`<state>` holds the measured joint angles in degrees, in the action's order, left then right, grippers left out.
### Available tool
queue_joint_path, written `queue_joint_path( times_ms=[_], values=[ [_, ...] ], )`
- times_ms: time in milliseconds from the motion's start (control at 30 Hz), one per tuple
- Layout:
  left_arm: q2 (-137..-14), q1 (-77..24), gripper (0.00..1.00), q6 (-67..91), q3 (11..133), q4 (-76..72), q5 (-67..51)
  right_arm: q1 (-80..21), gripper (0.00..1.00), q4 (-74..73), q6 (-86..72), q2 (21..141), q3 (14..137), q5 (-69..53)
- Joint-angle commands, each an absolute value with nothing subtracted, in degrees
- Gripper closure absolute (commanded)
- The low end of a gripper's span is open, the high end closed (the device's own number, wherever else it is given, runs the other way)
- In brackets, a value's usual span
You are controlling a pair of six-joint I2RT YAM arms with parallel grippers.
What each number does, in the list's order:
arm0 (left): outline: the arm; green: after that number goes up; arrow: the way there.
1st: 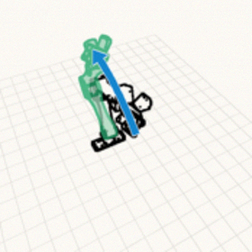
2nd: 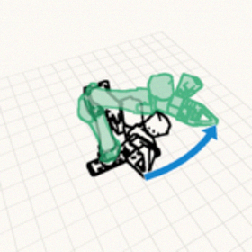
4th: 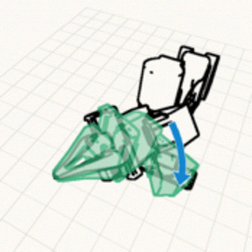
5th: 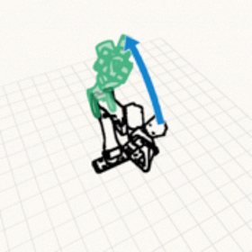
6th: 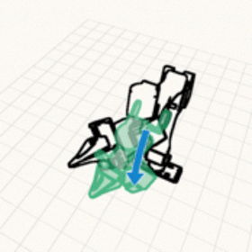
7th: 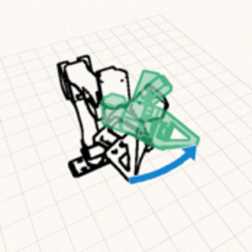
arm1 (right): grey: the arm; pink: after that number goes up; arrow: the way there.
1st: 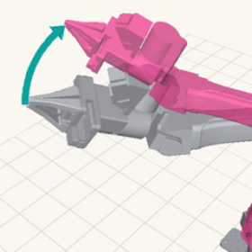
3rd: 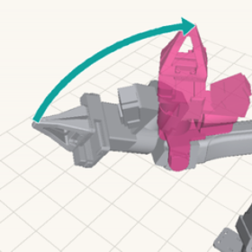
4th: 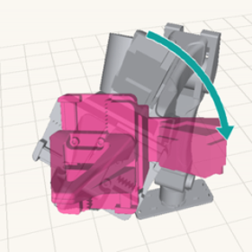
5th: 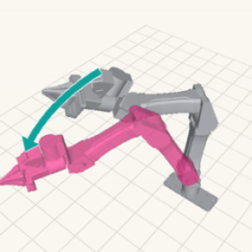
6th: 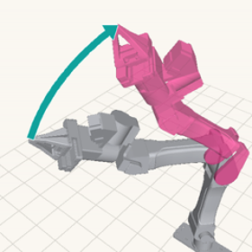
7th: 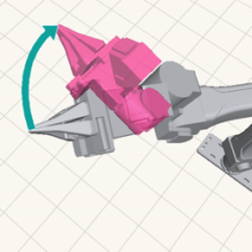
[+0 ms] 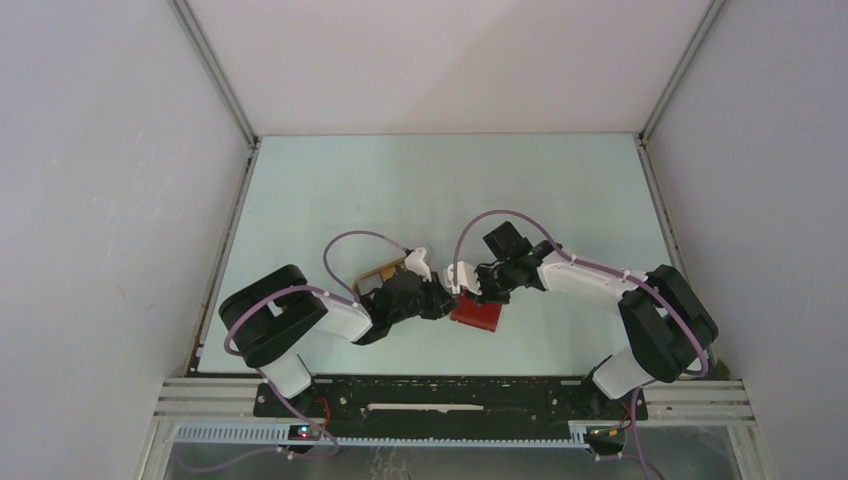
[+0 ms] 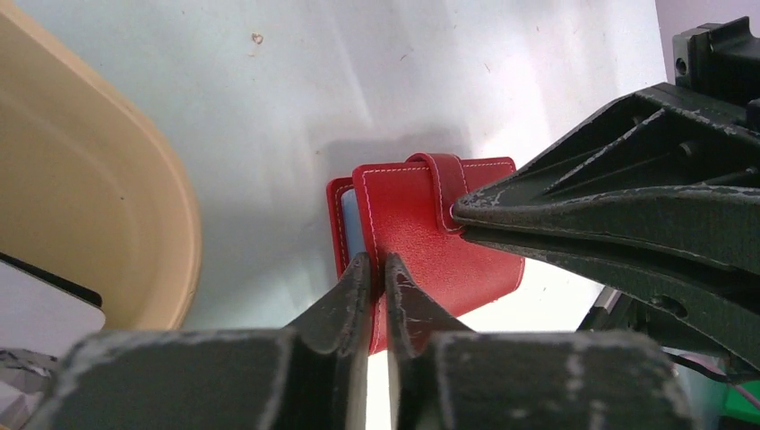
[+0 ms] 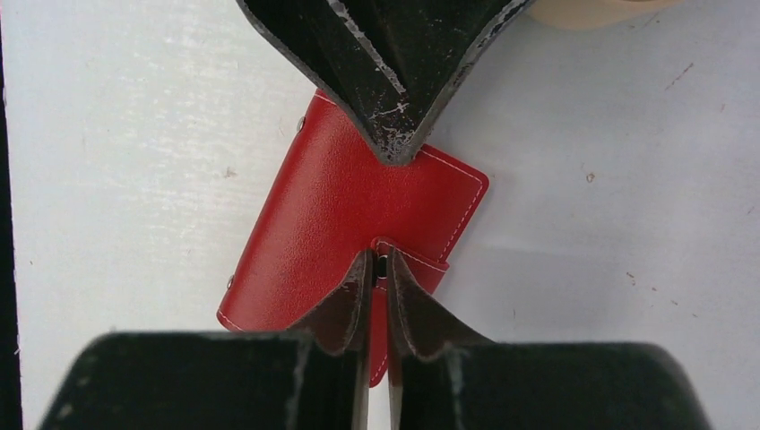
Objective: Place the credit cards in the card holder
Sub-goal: Open the card holder at the center of the board.
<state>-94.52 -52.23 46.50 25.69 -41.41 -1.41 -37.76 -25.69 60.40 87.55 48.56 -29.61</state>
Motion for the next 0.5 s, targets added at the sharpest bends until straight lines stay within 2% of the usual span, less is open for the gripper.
queue_joint_path(
  times_ms=[0,33,100,467],
  values=[
    [-94.95,-52.74,0.96,45.70,27.47,-41.22,-0.45,-38.50,0.91,-24.15,58.02,86.90,50.13,-28.76],
    [-94.89,-52.76,0.99,45.53,27.44,-40.98,-0.40,-38.42,0.95,-24.33,57.48,86.72,50.32,-28.90],
    [-94.54,-52.82,1.00,44.89,27.29,-40.36,-0.23,-38.01,1.00,-24.55,55.94,86.50,51.07,-29.65],
    [-91.30,-53.04,1.00,38.62,24.89,-38.76,1.79,-32.00,1.00,-20.99,42.83,85.64,52.66,-27.29]
  ],
)
